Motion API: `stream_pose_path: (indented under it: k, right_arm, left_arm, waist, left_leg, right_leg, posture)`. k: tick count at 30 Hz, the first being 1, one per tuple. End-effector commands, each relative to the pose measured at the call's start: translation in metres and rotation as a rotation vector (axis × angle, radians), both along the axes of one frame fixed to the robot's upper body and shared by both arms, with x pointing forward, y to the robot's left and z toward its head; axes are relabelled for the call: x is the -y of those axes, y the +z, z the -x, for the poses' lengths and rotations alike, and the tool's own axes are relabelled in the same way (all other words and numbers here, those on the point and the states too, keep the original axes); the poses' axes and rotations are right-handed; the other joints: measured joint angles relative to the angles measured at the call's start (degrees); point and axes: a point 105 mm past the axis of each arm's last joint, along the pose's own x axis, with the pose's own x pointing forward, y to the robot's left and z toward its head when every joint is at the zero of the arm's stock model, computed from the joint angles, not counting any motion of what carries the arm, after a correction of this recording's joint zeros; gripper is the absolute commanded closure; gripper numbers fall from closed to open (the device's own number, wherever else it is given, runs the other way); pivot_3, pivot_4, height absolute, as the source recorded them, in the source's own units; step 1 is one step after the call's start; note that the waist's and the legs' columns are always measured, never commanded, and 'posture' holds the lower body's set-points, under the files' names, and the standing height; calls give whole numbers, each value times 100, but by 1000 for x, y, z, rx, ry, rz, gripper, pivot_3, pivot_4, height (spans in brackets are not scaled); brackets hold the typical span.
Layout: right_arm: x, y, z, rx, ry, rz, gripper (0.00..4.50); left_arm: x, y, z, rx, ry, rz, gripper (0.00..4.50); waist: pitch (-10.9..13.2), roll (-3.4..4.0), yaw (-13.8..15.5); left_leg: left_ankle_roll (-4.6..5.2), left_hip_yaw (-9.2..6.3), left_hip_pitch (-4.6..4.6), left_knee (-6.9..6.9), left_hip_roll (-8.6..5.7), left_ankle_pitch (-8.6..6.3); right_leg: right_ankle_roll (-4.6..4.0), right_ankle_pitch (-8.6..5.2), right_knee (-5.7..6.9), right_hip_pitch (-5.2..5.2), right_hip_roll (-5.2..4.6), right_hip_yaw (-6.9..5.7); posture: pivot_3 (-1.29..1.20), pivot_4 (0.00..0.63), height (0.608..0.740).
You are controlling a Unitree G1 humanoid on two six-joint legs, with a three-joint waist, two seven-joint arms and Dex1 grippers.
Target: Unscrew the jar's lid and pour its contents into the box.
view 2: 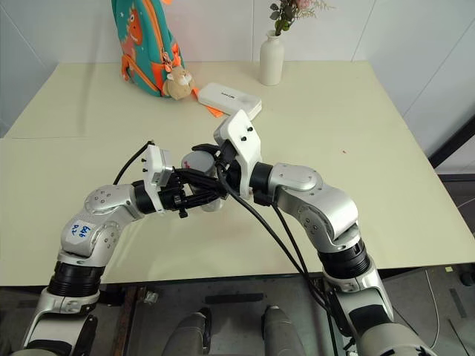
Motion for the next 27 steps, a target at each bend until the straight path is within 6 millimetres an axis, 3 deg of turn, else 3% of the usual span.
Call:
stream_pose_path:
  k: [1,8,12,24,27]
  right_arm:
    - [8,13,17,82,137,10,1897]
    - [29,16,46,104,512,85,1897]
    - [30,21,41,123,535,108,1897]
    - [36,28,29,135,495,85,1897]
    - [35,29,29,118,494,65,866]
  left_arm:
    - [-4,15,4,59,-75,4,2456]
    - [-3,37,9,14,-277,10,2456]
    - [-3,41,14,8,-358,-12,2456]
    - [-4,44,13,46,-327,24,2456]
    - [-4,46,12,60,-321,30,2456]
  waist:
    - [0,0,9]
    - [1,0,13]
    - [1,1,-50]
    - [2,1,-84]
    - [2,1,-90]
  left_leg:
    - [0,0,0,0,0,0]
    - [0,0,-2,3,-1,0]
    - [0,0,1,-1,0,-2]
    - [-3,-5,-1,1,1,-4]
    - [-3,-5,-1,4,1,-4]
  right_leg:
    - [0,0,0,0,0,0]
    - [3,1,-8,5,1,-2]
    - [4,2,-13,8,2,-3]
    - [7,-5,-4,4,3,-4]
    - [7,-5,0,4,3,-4]
  posture:
    - [0,150,740]
    - [0,150,740]
    - [0,150,740]
    - [0,150,740]
    - [0,150,740]
